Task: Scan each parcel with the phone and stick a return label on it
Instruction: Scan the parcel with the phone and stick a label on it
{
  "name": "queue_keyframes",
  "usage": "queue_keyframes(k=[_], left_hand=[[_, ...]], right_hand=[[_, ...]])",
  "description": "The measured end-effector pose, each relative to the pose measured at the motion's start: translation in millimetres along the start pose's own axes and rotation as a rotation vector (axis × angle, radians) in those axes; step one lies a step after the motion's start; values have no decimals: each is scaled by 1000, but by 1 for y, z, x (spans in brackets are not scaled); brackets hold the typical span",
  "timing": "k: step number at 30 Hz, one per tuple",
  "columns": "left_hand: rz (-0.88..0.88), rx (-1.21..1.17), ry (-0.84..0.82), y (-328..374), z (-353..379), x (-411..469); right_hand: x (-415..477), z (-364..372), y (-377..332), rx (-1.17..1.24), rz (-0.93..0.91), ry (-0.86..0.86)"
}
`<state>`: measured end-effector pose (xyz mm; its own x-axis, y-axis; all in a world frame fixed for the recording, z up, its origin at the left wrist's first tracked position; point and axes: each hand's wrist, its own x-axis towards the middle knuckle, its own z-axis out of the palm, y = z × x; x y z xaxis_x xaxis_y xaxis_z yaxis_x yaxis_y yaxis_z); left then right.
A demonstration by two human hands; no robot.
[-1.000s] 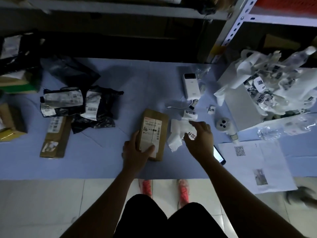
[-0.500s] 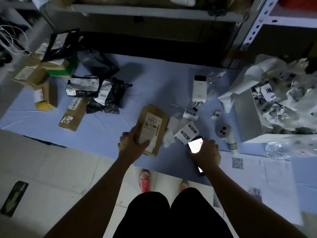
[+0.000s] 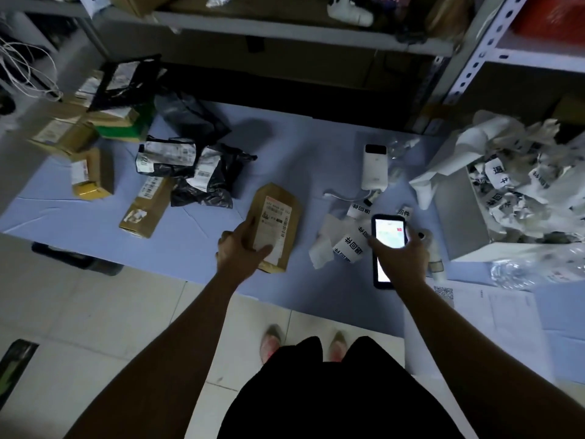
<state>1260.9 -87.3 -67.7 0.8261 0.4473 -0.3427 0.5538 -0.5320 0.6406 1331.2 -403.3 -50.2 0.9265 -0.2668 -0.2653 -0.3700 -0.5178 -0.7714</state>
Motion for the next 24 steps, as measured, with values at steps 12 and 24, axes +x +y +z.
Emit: queue_keyframes(k=[12,24], left_hand=[[135,88,26,-14,-14,12],[132,54,42,-14,-9,10]], right_hand=[[-32,17,-45,-698,-368,-488],[-42,-1,-45,-739,-330,-410]])
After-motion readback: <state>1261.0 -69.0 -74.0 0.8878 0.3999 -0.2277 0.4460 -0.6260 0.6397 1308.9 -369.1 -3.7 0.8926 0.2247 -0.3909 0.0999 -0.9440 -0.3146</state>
